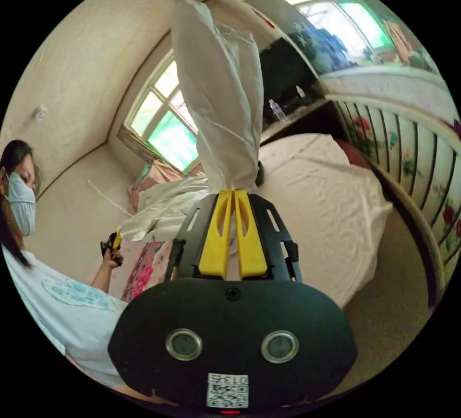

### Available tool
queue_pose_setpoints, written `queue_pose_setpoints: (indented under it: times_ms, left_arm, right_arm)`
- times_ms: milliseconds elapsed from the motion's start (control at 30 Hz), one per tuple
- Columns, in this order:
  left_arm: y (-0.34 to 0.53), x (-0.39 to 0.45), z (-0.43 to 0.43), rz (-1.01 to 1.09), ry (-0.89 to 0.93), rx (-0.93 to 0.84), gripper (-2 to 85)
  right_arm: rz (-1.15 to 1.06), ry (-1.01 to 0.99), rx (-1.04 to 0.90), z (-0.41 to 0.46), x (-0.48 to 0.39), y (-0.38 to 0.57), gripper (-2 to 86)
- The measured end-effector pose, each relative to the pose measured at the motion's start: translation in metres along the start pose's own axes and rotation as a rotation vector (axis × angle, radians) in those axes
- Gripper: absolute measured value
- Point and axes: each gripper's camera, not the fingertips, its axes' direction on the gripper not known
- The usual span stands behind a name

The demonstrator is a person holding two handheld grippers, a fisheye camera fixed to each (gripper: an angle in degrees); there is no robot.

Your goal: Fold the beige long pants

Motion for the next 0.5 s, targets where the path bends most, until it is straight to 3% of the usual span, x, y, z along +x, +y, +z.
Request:
queue_pose_setpoints:
  times_ms: [133,233,367,500]
  left_arm:
    - [0.077,-0.077,0.007,-0.259,-0.183,-0.104,5.5]
    - [0.117,-0.113,0.012,-0.385,-0.299,-0.179,5.3]
    - [0.112,-0.105,0.002,-0.336,-0.306,-0.118,5.2]
    - [0.084,-0.071,-0.014,-0.212,-0.363,-0.068,5.4]
  right_arm:
    - [0.306,0.078,-0.209,0.054,0.072,0.106,0.2]
    - [0.360,0.191,-0.392,0.085,0.092,0.150,0.3]
    - [0.359,0.111,-0.337,0.080,0.094,0.148,0.6]
    - [0.167,0.012,-0.362,0.072,0.062,0.136,1.4]
